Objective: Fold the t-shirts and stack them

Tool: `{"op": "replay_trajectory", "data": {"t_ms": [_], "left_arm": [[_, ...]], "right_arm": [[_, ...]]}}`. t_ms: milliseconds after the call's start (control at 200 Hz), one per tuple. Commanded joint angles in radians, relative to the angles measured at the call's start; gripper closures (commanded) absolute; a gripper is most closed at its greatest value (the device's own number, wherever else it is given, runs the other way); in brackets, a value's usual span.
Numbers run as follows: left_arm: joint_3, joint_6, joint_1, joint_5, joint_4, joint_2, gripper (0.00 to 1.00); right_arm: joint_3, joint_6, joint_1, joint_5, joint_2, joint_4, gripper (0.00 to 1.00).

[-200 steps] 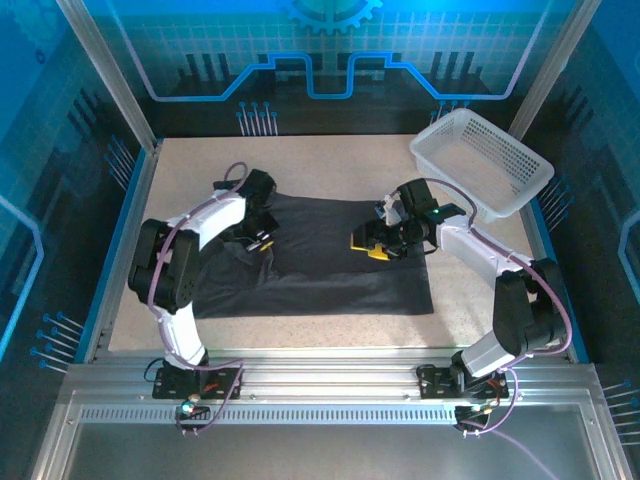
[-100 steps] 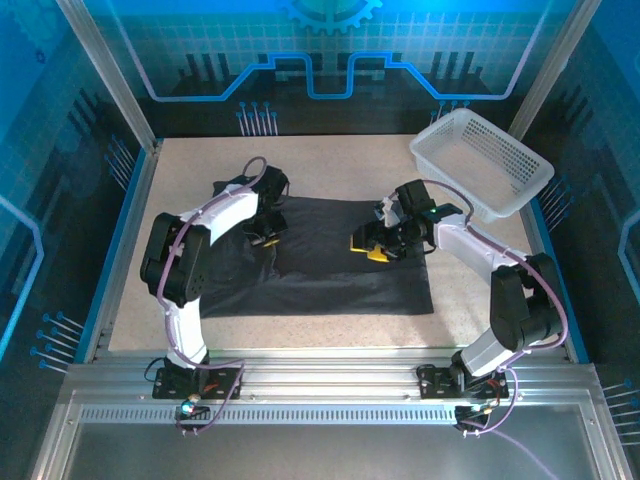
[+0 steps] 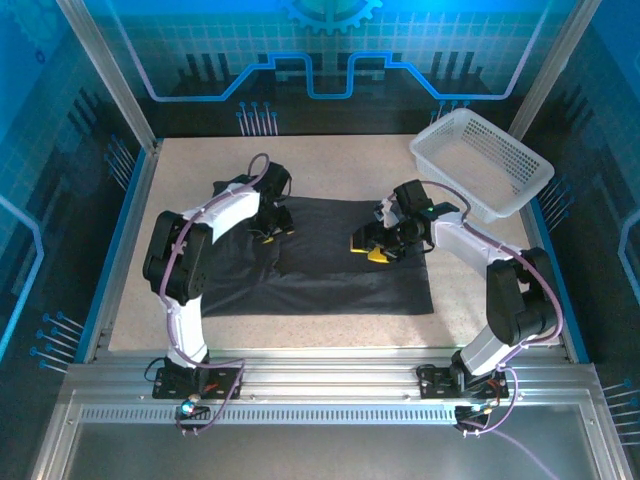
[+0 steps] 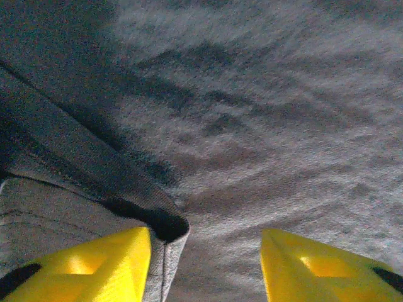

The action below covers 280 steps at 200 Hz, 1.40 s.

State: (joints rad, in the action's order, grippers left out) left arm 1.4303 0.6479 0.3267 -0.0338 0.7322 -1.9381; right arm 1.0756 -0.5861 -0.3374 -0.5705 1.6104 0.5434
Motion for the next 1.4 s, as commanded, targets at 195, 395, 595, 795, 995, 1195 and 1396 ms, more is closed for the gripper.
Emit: {"op": "replay_trajectory", "data": {"t_ms": [195, 395, 595, 795, 995, 1195, 1396], "left_arm": [[-0.264, 0.15, -0.088, -0.017, 0.007, 0.3, 0.82], [-0.313, 0.18, -0.119, 0.077, -0.08, 0.251, 0.84], [-0.236, 0.165, -0.092, 0.099, -0.101, 0.13, 0.84], [-0.208, 0.144, -0.045, 0.115, -0.113, 0.084, 0.84], [-0.211, 0.123, -0.003, 0.127, -0.109, 0.066, 0.84], [-0.238, 0.114, 0.003, 0.176, -0.13, 0.044, 0.84], [-0.241, 0.084, 0.038, 0.231, -0.208, 0.048, 0.84]], "right_arm": [[0.002, 0.005, 0.01, 0.037, 0.016, 0.019, 0.38], [-0.017, 0.005, 0.011, 0.053, 0.017, 0.013, 0.42], [-0.021, -0.001, 0.013, 0.057, 0.0, 0.013, 0.42], [-0.039, -0.008, 0.014, 0.061, -0.02, 0.012, 0.42], [-0.047, -0.01, 0.017, 0.057, -0.022, 0.004, 0.42], [-0.038, -0.008, 0.018, 0.055, -0.017, 0.007, 0.42], [-0.036, 0.0, 0.021, 0.055, -0.018, 0.016, 0.42]]}}
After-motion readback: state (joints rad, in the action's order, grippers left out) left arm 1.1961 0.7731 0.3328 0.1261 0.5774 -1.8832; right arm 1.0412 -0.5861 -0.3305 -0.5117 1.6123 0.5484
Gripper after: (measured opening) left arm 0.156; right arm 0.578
